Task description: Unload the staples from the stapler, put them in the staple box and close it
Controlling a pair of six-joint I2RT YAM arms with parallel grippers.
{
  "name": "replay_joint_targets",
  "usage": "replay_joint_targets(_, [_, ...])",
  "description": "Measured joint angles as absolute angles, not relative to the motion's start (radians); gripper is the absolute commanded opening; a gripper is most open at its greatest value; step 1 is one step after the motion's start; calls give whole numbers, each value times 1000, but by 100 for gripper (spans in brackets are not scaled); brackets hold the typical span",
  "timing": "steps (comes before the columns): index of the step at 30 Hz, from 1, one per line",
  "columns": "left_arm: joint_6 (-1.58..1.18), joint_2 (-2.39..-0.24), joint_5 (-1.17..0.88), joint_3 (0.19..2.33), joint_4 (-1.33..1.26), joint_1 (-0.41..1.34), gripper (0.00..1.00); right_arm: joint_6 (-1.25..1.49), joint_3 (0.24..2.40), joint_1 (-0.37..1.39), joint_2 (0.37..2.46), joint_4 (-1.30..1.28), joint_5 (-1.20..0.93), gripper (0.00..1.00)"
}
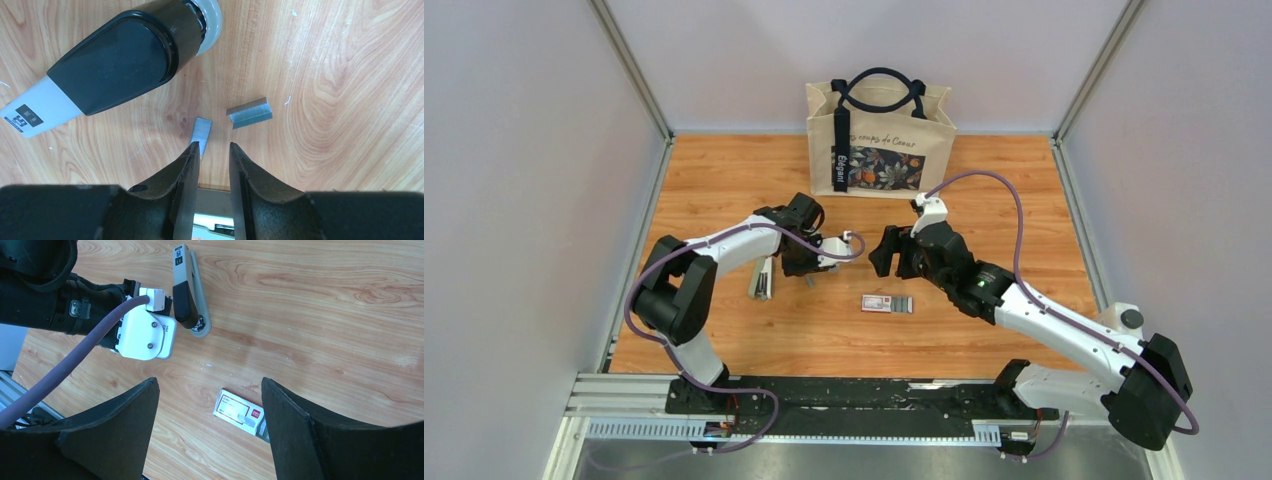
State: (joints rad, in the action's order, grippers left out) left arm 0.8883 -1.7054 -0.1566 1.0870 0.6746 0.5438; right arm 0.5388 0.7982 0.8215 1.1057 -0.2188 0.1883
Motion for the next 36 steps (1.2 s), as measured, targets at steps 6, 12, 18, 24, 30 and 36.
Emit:
replay_joint_targets(6, [929,-1718,-143,1087,666,549,36,539,798,822,1105,-218,187,77])
replay_joint_targets(12, [950,-1731,-128,1076,651,568,36,539,798,822,1103,-218,184,77])
replay_joint_targets(18, [955,-1739,-111,1060,635,575,34,539,798,822,1096,-218,182,76])
replay_joint_targets(24, [975,-1742,-99,1060,628,575,28,539,798,822,1088,-219,181,74])
replay_joint_targets(30, [989,-1747,-95,1062,627,575,16,543,798,822,1088,-219,179,73])
replay_joint_targets(36, [989,-1743,-97,1062,630,575,8,546,798,822,1087,-219,173,73])
